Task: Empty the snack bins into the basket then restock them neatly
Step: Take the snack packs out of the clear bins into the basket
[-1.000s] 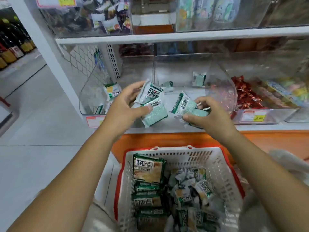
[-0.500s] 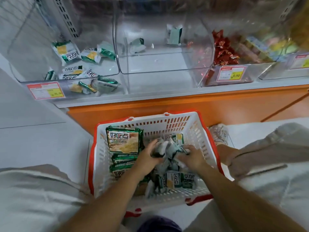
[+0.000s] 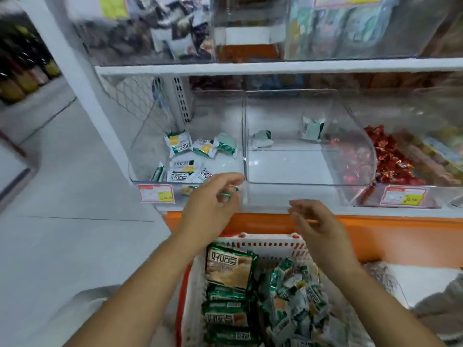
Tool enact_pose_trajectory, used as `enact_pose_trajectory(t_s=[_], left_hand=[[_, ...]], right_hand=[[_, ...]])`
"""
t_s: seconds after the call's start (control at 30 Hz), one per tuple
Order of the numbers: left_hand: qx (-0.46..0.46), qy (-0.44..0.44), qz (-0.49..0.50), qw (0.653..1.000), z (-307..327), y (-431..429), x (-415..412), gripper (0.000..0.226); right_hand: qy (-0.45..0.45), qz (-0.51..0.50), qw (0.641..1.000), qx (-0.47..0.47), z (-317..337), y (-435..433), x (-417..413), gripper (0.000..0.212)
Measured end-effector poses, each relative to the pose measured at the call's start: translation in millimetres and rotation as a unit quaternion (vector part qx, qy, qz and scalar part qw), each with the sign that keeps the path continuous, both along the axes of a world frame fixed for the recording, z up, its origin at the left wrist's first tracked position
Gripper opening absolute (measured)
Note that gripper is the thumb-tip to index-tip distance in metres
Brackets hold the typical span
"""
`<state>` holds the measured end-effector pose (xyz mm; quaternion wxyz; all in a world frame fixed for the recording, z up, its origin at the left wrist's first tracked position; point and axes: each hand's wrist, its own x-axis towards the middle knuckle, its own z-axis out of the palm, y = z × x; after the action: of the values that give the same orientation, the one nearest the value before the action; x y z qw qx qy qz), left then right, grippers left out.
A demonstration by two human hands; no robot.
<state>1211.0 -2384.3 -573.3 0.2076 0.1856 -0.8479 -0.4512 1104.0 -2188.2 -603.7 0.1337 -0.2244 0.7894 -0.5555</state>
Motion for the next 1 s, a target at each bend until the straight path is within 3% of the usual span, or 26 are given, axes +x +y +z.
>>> enact_pose_trajectory(t_s=[0.1,0.2,0.33,0.47,0.57,0.63,0.77,0.87,0.93,1.0], left_hand=[[-0.092,-0.026,0.032,0.995,23,-54,-3,0.033],[-0.132,-0.159,0.001,0.978,21,-97,-13,0.050],[-0.043,-0.225,-0.021,0.973,8,-120,-26,0.067],[-0.012,-0.273,-0.047,0.961,5,-131,-40,0.076],[0.002,-0.287,-0.081,0.955,1,-135,-48,0.071],[0.007,-0.291,-0.107,0.951,1,-136,-53,0.055],[-0.010,-0.306,-0.153,0.939,1,-141,-59,0.029],[-0.010,-0.312,-0.178,0.933,2,-140,-59,0.033],[-0.003,-0.314,-0.185,0.931,5,-138,-58,0.039],[0.004,-0.309,-0.183,0.933,9,-136,-57,0.045]], right_hand=[[0.069,0.037,0.997,-0.024,40,-40,-18,0.016],[0.124,0.053,0.991,0.012,53,-82,-63,0.017],[0.142,0.103,0.972,0.155,32,-133,-140,0.028],[0.162,0.157,0.940,0.257,5,-169,-194,0.046],[0.176,0.187,0.903,0.346,-11,-187,-220,0.063],[0.211,0.191,0.878,0.385,-19,-195,-225,0.066],[0.253,0.163,0.873,0.384,-25,-197,-220,0.062],[0.297,0.128,0.855,0.405,-12,-191,-214,0.052],[0.377,0.052,0.830,0.409,3,-185,-214,0.047],[0.398,-0.014,0.814,0.424,12,-176,-224,0.042]])
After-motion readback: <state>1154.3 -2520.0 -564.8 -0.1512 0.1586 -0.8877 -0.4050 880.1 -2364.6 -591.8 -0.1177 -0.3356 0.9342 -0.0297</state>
